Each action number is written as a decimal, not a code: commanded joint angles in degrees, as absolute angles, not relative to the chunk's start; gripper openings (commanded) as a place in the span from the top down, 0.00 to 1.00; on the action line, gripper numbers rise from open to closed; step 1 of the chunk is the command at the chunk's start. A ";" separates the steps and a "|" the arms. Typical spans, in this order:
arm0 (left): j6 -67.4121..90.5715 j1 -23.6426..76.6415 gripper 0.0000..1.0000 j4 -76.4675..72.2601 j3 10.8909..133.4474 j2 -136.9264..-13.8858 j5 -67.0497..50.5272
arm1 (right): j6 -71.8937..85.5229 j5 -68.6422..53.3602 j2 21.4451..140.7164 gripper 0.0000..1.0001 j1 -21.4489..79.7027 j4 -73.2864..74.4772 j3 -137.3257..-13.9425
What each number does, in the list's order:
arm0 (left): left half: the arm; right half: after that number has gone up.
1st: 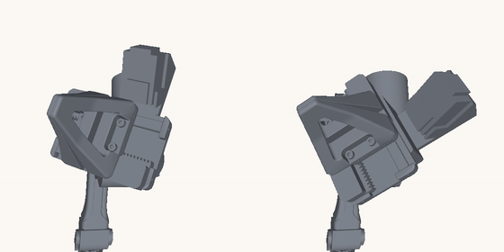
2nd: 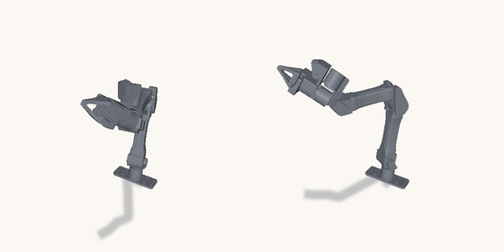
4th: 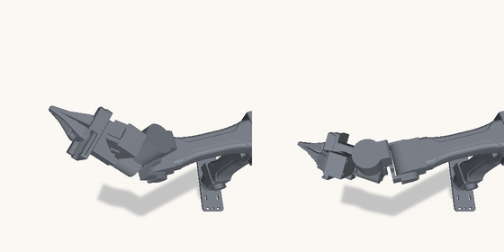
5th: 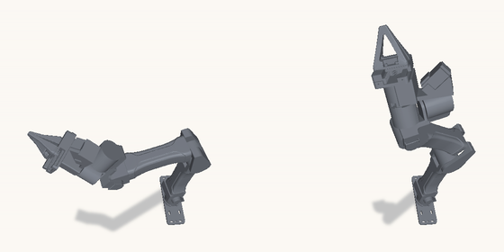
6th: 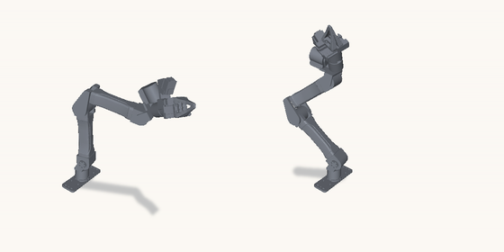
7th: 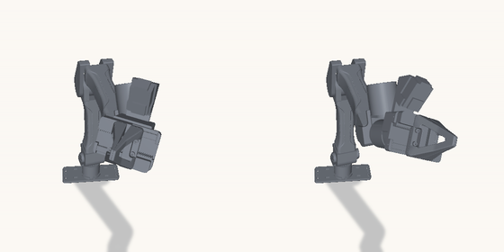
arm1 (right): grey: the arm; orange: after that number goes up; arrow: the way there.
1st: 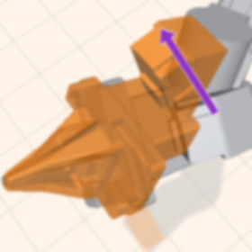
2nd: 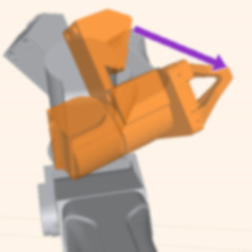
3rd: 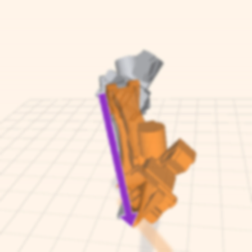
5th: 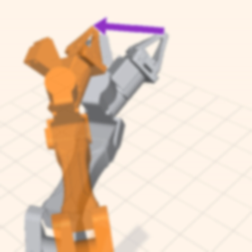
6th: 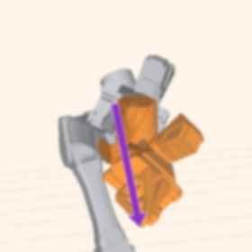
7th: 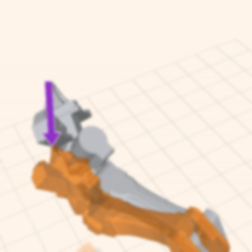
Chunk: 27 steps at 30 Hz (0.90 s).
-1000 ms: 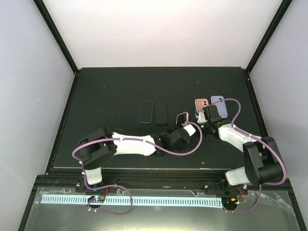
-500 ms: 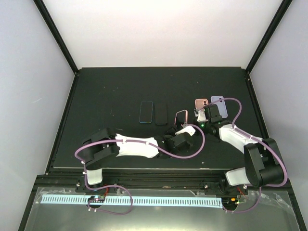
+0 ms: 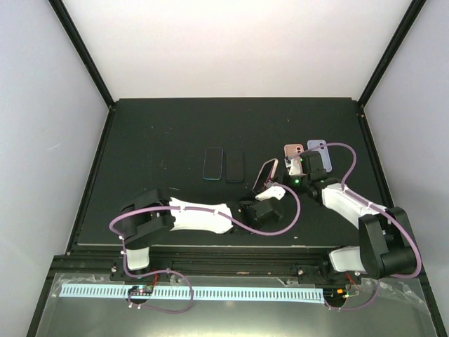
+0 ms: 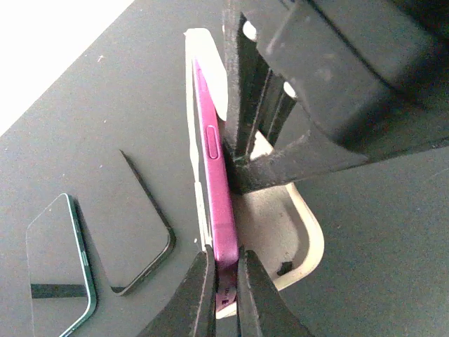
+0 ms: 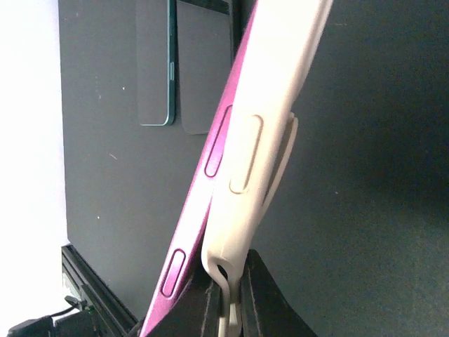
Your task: Take the phone out of the phone case
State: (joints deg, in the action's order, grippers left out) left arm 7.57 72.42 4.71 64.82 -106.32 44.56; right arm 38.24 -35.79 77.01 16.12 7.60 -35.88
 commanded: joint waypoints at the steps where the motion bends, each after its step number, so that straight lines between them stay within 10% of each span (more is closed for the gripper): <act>1: 9.14 71.28 0.98 8.88 65.68 -107.18 51.42 | 38.19 -37.77 75.28 0.99 14.95 6.42 -35.60; 27: 18.64 67.92 0.98 3.26 55.38 -92.40 43.89 | 29.25 -17.11 69.38 0.99 14.49 11.66 -35.96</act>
